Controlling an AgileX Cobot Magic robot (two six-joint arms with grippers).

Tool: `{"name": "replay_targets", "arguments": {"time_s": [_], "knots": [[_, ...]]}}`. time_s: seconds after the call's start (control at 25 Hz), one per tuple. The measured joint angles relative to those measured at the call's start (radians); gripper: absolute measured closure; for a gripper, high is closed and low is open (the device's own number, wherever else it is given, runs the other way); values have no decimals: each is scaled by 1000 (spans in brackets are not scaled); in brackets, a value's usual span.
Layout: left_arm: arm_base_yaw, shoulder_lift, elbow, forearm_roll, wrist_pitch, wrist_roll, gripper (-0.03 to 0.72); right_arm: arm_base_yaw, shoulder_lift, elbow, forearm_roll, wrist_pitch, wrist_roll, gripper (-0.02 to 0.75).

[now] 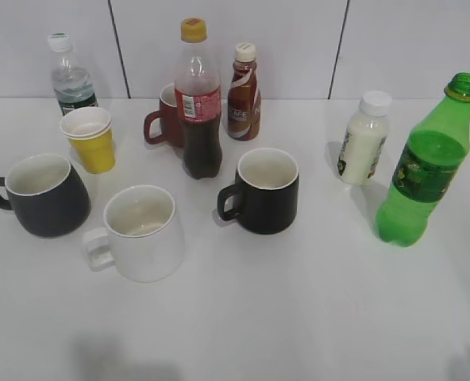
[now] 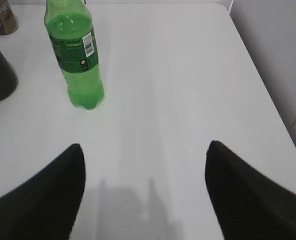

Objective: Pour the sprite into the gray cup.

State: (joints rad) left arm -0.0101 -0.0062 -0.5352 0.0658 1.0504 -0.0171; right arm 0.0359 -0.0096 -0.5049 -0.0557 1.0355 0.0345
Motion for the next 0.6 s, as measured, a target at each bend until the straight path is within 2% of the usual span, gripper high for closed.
{"name": "replay_targets", "arguments": {"time_s": [0.6], "knots": [[0, 0, 0, 0, 0, 0, 394, 0, 0, 0, 6, 0, 0, 183]]}}
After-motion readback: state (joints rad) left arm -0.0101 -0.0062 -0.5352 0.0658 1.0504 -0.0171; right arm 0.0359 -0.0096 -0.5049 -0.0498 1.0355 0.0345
